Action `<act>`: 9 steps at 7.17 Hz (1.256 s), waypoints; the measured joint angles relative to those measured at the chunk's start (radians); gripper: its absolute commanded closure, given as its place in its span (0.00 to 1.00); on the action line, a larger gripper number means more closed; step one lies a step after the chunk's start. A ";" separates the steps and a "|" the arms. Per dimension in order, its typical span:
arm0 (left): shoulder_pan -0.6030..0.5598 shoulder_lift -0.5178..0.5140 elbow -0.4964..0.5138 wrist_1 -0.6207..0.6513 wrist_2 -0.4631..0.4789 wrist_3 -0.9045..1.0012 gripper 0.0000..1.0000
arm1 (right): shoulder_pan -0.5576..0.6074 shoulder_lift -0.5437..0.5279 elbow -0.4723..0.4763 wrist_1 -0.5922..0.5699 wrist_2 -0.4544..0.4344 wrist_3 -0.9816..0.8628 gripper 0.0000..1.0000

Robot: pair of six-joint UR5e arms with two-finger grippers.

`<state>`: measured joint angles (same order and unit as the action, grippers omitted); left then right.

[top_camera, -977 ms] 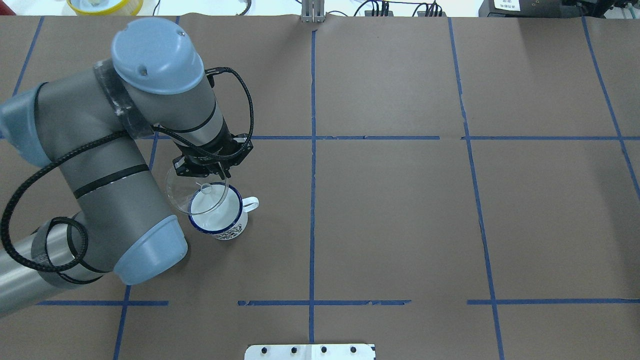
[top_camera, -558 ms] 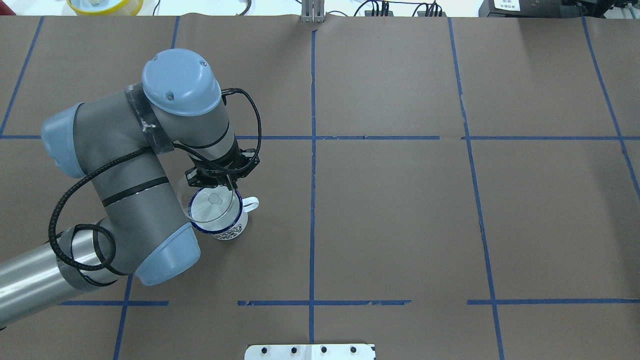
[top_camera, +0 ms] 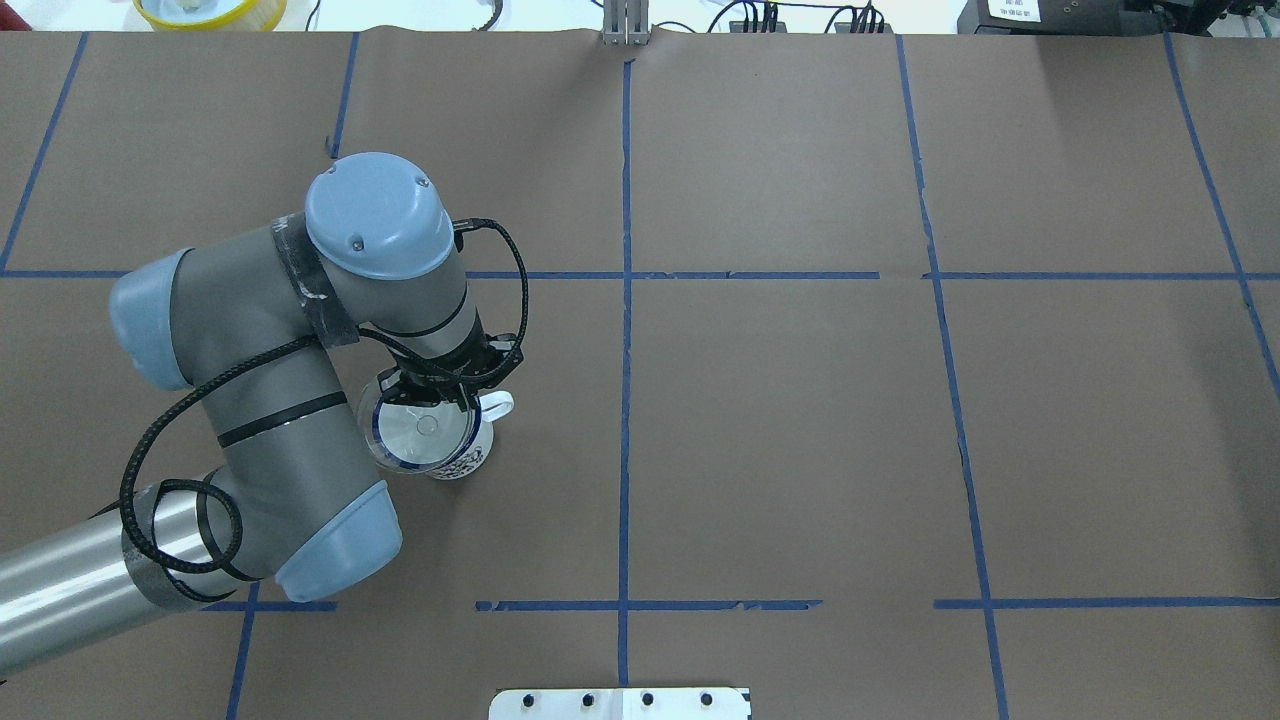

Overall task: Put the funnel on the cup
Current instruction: 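Open the left gripper and withdraw the left arm from the mug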

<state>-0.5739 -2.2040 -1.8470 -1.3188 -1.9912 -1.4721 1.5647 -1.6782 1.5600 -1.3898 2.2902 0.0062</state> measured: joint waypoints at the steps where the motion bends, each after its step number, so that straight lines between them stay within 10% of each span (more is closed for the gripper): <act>1: 0.001 0.001 0.000 -0.012 0.000 0.001 0.56 | 0.000 0.000 0.000 0.000 0.000 0.000 0.00; 3: 0.002 0.002 -0.001 -0.023 -0.002 0.000 0.00 | 0.000 0.000 0.001 0.000 0.000 0.000 0.00; 6: -0.012 0.037 -0.046 -0.031 0.005 0.060 0.00 | 0.000 0.000 0.001 0.000 0.000 0.000 0.00; 9: -0.217 0.308 -0.179 -0.241 -0.048 0.509 0.00 | 0.000 0.000 0.000 0.000 0.000 0.000 0.00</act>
<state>-0.7905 -1.8958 -2.0258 -1.5596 -2.0392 -0.9628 1.5647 -1.6782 1.5601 -1.3898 2.2902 0.0062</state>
